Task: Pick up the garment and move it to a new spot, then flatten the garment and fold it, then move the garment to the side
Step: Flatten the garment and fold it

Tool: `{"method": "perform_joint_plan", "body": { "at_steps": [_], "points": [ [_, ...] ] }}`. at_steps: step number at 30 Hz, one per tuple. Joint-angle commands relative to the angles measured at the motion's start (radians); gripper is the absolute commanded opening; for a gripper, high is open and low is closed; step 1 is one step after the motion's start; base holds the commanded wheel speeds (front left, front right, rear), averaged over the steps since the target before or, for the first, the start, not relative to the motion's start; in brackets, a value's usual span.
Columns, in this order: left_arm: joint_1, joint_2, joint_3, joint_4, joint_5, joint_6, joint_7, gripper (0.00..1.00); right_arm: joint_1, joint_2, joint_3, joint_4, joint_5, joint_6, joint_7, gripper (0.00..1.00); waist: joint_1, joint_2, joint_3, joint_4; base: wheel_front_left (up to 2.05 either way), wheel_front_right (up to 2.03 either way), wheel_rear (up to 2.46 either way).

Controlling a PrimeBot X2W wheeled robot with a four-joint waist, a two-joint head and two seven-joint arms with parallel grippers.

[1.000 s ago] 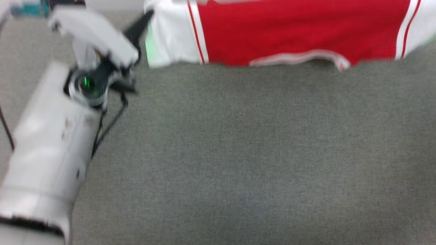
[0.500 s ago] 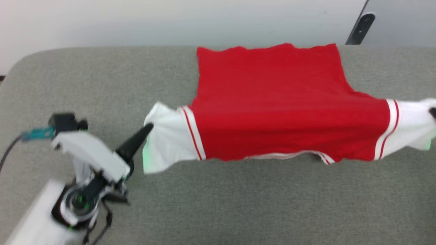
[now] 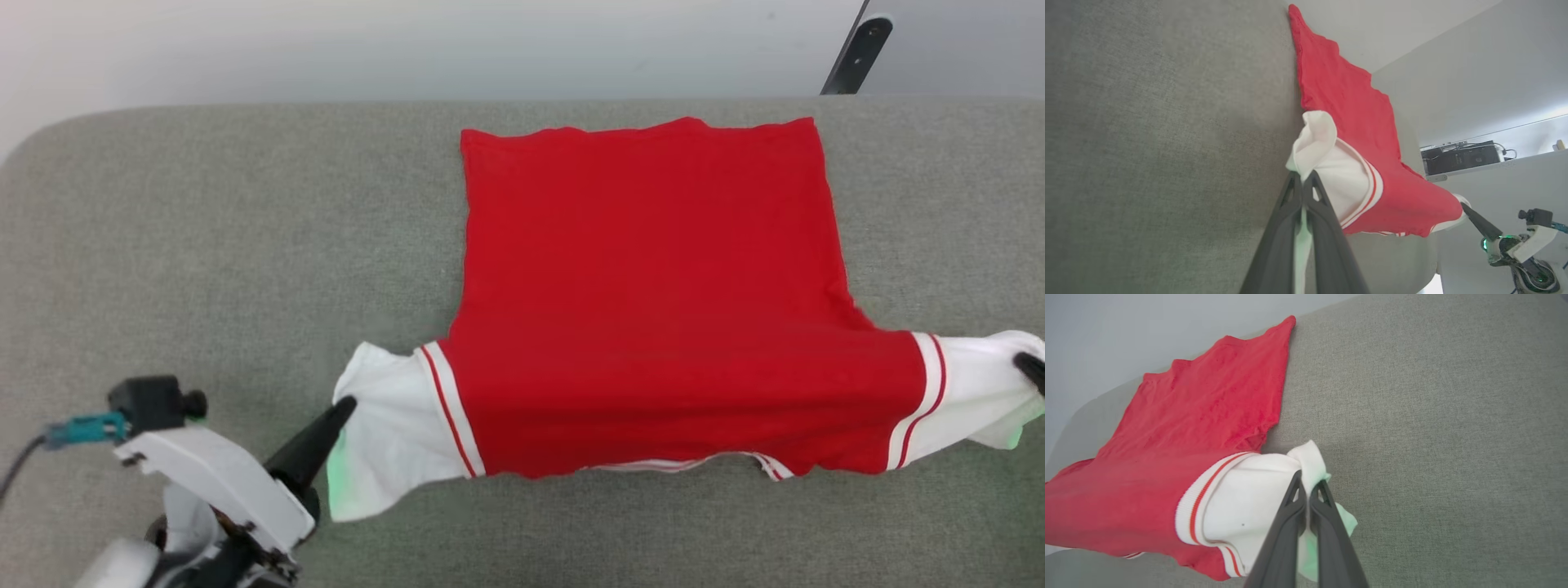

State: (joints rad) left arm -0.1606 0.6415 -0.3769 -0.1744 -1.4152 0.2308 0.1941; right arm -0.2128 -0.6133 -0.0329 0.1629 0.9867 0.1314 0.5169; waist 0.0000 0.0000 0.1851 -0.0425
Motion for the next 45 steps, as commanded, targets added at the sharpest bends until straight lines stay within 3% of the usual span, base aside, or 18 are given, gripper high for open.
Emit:
{"method": "perform_joint_plan", "body": {
  "at_steps": [1, 5, 13, 19, 33, 35, 36, 41, 45],
  "points": [
    [-0.005, 0.003, -0.013, 0.022, 0.029, 0.010, -0.009, 0.00, 0.010, 0.014, -0.016, -0.003, -0.026, -0.001, 0.007, 0.00, 0.0000, 0.0000, 0.011, 0.005, 0.00, 0.00, 0.00],
    [-0.039, -0.026, -0.076, 0.120, 0.125, 0.036, -0.046, 0.00, 0.000, 0.085, -0.037, 0.015, -0.108, -0.001, 0.039, 0.00, 0.0000, 0.0000, 0.032, 0.011, 0.00, 0.00, 0.00],
    [-0.088, -0.125, -0.142, 0.295, 0.238, 0.026, -0.167, 0.00, -0.020, 0.162, 0.013, 0.074, -0.211, -0.001, 0.037, 0.00, 0.0000, 0.0000, 0.084, 0.014, 0.00, 0.00, 0.00],
    [-0.076, -0.187, -0.159, 0.398, 0.252, 0.010, -0.225, 0.00, -0.034, 0.165, 0.067, 0.136, -0.241, -0.001, -0.013, 0.00, 0.0000, 0.0000, 0.113, 0.014, 0.00, 0.00, 0.00],
    [-0.107, -0.235, -0.207, 0.527, 0.281, -0.022, -0.241, 0.00, -0.064, 0.133, 0.226, 0.258, -0.263, -0.003, -0.105, 0.00, 0.0000, 0.0000, 0.128, 0.016, 0.00, 0.00, 0.00],
    [-0.103, -0.240, -0.209, 0.532, 0.279, -0.028, -0.246, 0.00, -0.073, 0.121, 0.241, 0.262, -0.265, -0.003, -0.126, 0.47, 0.0000, 0.0000, 0.120, 0.015, 0.00, 0.00, 0.00],
    [-0.100, -0.243, -0.212, 0.534, 0.278, -0.031, -0.248, 0.00, -0.078, 0.113, 0.246, 0.260, -0.267, -0.003, -0.139, 1.00, 0.0000, 0.0000, 0.115, 0.016, 0.00, 0.00, 0.00],
    [-0.079, -0.264, -0.229, 0.526, 0.277, -0.045, -0.254, 0.00, -0.107, 0.031, 0.201, 0.183, -0.237, -0.001, -0.183, 1.00, 0.0000, 0.0000, 0.086, 0.026, 0.00, 0.00, 0.00],
    [-0.082, -0.267, -0.236, 0.491, 0.288, -0.046, -0.257, 0.00, -0.144, -0.030, 0.130, 0.083, -0.200, -0.001, -0.136, 1.00, 0.0000, 0.0000, 0.088, 0.048, 0.00, 0.00, 0.00]
  ]
}}
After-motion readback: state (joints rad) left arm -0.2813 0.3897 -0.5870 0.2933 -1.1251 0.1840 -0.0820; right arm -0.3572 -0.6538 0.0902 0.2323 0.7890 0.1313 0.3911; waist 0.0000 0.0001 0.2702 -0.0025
